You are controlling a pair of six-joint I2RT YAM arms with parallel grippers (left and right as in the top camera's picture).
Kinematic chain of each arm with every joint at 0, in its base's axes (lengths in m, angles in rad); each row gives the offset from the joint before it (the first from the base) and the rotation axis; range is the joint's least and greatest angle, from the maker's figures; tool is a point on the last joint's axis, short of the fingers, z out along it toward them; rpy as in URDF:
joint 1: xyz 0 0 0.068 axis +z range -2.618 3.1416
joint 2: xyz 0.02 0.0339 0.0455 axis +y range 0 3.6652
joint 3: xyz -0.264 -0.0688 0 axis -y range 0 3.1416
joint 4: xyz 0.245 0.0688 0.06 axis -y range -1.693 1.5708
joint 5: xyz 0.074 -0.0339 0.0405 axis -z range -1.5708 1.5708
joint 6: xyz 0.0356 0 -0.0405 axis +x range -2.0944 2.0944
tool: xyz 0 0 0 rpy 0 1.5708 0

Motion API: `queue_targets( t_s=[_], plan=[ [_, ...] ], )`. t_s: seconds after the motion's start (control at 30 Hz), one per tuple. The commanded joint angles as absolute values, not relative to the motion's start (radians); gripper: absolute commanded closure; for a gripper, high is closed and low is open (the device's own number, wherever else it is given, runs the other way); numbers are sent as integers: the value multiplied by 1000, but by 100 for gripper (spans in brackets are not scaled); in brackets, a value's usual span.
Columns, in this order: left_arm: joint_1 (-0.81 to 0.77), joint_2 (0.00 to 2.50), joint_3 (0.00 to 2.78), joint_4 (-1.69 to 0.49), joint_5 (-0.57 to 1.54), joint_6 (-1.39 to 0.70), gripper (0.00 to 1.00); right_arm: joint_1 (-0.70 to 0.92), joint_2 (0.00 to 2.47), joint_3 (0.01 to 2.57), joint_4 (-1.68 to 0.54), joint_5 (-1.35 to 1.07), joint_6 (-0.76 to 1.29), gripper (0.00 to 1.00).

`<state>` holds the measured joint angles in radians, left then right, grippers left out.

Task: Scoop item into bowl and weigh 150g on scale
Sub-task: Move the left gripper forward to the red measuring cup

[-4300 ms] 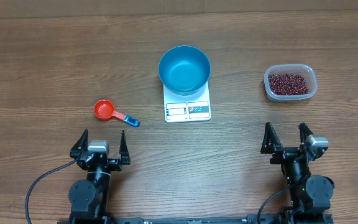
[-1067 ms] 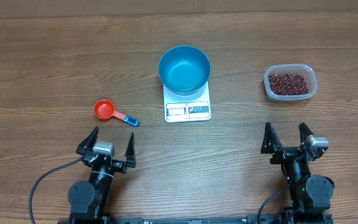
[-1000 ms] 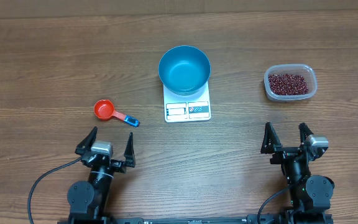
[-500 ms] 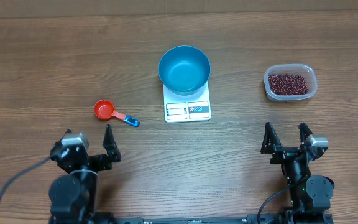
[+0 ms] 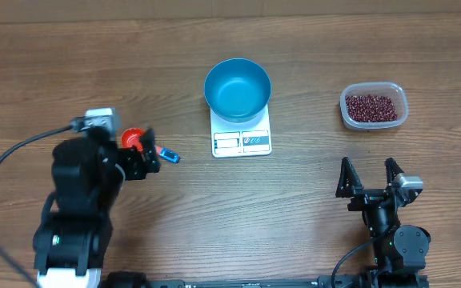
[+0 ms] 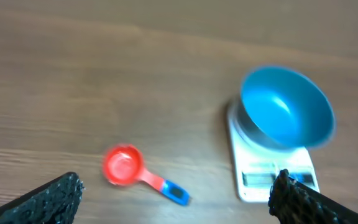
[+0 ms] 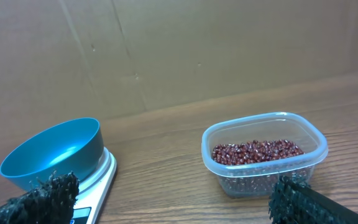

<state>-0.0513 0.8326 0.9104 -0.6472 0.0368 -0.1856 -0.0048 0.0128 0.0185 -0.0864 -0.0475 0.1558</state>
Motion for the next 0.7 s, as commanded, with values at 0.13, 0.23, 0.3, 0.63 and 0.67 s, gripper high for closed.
queue_targets(
  t_s=[0.13, 0.23, 0.3, 0.63, 0.67],
  plan=[
    [-46, 1014, 932, -716, 328, -210, 0, 0, 3, 8, -81, -45, 152, 0],
    [-46, 1081, 932, -721, 414, -210, 0, 0, 3, 8, -81, -45, 152, 0],
    [-46, 1119, 932, -699, 411, -211, 0, 0, 3, 8, -81, -45, 152, 0],
    [-45, 1238, 932, -716, -54, -790, 0, 0, 3, 8, -81, -45, 152, 0],
    [-45, 1248, 932, -720, -84, -832, 0, 0, 3, 8, -81, -45, 152, 0]
  ],
)
